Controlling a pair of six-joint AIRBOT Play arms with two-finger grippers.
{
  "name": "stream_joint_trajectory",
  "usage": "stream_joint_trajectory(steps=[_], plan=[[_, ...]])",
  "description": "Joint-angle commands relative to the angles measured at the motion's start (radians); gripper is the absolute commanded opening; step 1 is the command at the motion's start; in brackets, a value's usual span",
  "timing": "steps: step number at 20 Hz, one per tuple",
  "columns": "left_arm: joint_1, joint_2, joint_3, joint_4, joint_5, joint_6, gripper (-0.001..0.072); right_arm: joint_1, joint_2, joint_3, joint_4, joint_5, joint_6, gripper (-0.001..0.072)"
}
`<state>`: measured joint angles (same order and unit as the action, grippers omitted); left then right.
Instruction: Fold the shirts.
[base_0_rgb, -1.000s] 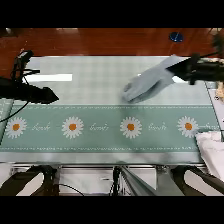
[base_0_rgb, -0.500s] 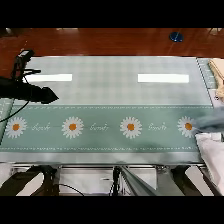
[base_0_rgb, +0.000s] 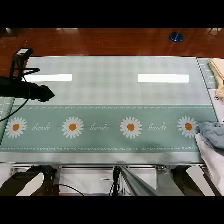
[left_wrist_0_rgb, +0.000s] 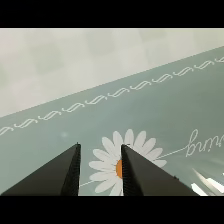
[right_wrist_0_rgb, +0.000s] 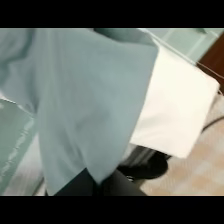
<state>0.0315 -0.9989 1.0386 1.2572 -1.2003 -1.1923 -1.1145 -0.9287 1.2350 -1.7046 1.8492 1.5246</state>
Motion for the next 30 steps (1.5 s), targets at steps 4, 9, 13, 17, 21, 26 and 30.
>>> stream_joint_trajectory(steps=[4, 9, 13, 17, 21, 26, 30], plan=[[0.000, -0.001, 0.000, 0.012, 0.014, 0.003, 0.0325, -0.013, 0.001, -0.306, -0.436, -0.069, -0.017, 0.0018], [0.000, -0.001, 0.000, 0.034, 0.015, 0.003, 0.0324, -0.129, 0.001, -0.410, -0.533, -0.259, -0.025, 0.0019], [0.000, -0.001, 0.000, 0.034, 0.014, 0.002, 0.0324, -0.175, 0.001, -0.412, -0.468, -0.382, -0.067, 0.0303], [0.000, -0.001, 0.000, 0.034, 0.015, 0.003, 0.0324, -0.173, -0.006, -0.396, -0.511, -0.576, -0.090, 0.0461], [0.000, -0.001, 0.000, 0.011, 0.110, 0.002, 0.0344, -0.054, -0.164, -0.151, -0.037, -0.752, -0.127, 0.0463], [-0.078, -0.125, 0.058, -0.121, 0.319, -0.085, 0.0415, 0.561, -0.409, 0.068, 0.288, -0.731, -0.205, 0.0460], [-0.235, -0.363, 0.188, 0.027, 0.096, -0.196, 0.0416, 1.028, -0.473, 0.068, 0.204, -0.717, -0.210, 0.0463]])
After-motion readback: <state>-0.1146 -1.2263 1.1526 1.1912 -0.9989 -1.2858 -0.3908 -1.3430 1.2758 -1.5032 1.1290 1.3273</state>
